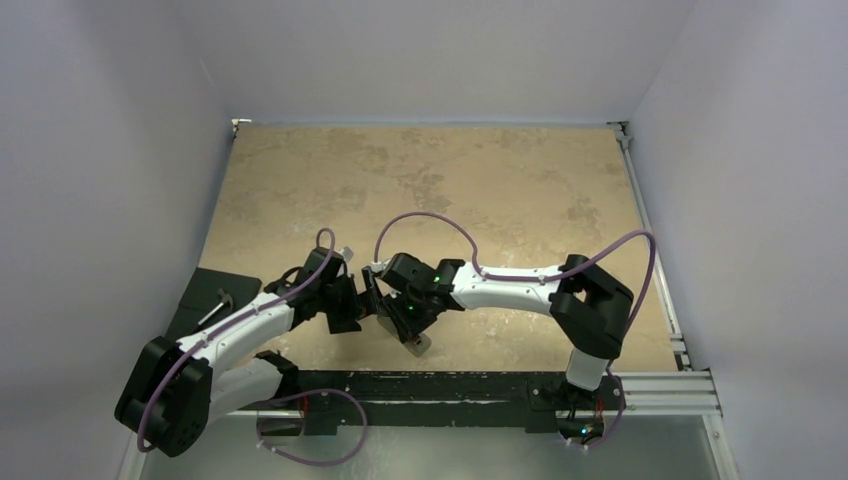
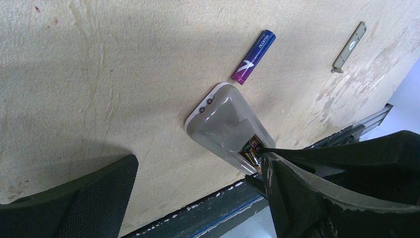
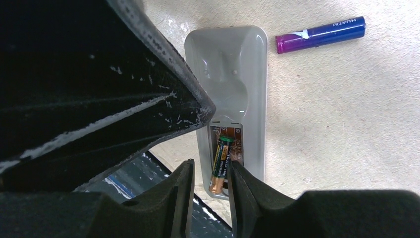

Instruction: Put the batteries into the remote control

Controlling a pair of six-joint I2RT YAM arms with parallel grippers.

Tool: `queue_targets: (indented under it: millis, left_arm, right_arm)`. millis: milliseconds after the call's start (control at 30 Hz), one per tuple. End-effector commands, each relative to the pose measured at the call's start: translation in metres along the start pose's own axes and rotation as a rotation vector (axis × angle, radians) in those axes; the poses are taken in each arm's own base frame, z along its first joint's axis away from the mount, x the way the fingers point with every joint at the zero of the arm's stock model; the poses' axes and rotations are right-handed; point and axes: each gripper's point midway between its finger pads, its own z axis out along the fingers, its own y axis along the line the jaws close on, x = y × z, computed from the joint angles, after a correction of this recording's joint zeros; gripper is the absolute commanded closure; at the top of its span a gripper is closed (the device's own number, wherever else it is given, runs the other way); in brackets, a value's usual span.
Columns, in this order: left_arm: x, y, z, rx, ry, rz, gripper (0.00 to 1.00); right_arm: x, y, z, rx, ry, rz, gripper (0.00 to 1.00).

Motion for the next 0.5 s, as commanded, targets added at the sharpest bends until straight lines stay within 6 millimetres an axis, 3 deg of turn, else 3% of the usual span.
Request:
queue_targets:
  millis: [0, 467]
  left_arm:
    - [-0.0031, -0.006, -0.0014, 0.03, -0.015, 0.015, 0.05]
    - [-0.0034, -0.0072, -0.0014, 0.036, -0.015, 0.015, 0.05]
  right_arm:
    - [-0.0146, 0.0138, -0.0036, -0.034, -0.037, -0.024, 0.62]
    - [-0.0153, 0.0154, -0.002, -0.033, -0.037, -0.031, 0.62]
